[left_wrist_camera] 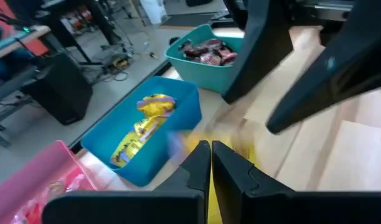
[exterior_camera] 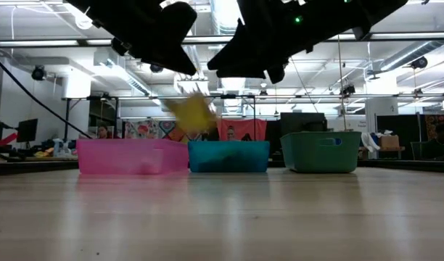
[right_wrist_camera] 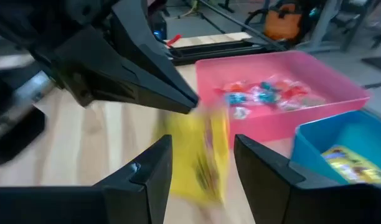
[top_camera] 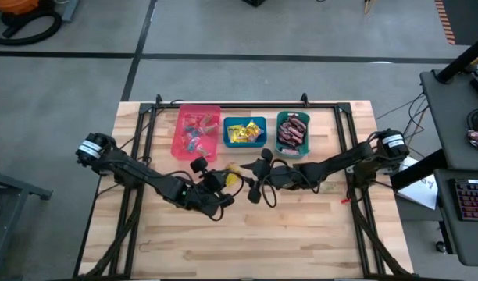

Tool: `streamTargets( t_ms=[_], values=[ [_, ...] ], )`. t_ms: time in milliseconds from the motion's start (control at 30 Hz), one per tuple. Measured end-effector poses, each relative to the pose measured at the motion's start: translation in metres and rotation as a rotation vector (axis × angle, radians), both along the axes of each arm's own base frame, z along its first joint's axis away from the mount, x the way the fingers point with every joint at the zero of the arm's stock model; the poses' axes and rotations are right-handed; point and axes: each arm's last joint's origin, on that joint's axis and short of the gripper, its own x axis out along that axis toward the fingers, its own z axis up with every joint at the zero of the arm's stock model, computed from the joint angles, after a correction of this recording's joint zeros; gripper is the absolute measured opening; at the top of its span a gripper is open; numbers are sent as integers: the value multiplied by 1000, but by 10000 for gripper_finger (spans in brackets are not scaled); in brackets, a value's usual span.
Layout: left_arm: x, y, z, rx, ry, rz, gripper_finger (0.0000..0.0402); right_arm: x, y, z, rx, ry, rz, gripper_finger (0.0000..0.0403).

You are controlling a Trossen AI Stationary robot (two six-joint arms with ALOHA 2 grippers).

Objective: Sort candy
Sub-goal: Put the yellow candy into the blue bin

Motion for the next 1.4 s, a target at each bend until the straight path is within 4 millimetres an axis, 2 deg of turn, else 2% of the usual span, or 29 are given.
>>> streamTargets(
  t_ms=[233, 367, 467, 533, 767, 933, 1100, 1267, 1400],
  values=[
    [1, 0, 0, 9, -17, 17, 0, 2, -7, -4, 75, 0, -18, 145],
    [1, -3, -3, -76, 53, -95, 0, 0, -9, -8, 69, 48, -25, 133],
    [2, -5, -11, -224, 141, -248, 0, -1, -9, -9, 40, 75, -10, 130],
    [0, -6, -19, -254, 212, -306, 0, 0, -7, -12, 20, 100, 45, 130],
    [-17, 1, -43, -228, 351, -300, 0, 5, -5, -39, -91, 217, 174, 134],
    [-26, 6, -56, -254, 369, -247, 0, 16, -8, -65, -108, 293, 196, 170],
    [-32, 8, -53, -274, 366, -211, 0, 33, -9, -79, -103, 313, 185, 231],
    [-39, 9, -40, -272, 351, -218, 0, 50, -6, -90, -83, 321, 206, 278],
    [-50, 9, -22, -238, 319, -212, 0, 63, -7, -100, -74, 329, 193, 290]
  ],
)
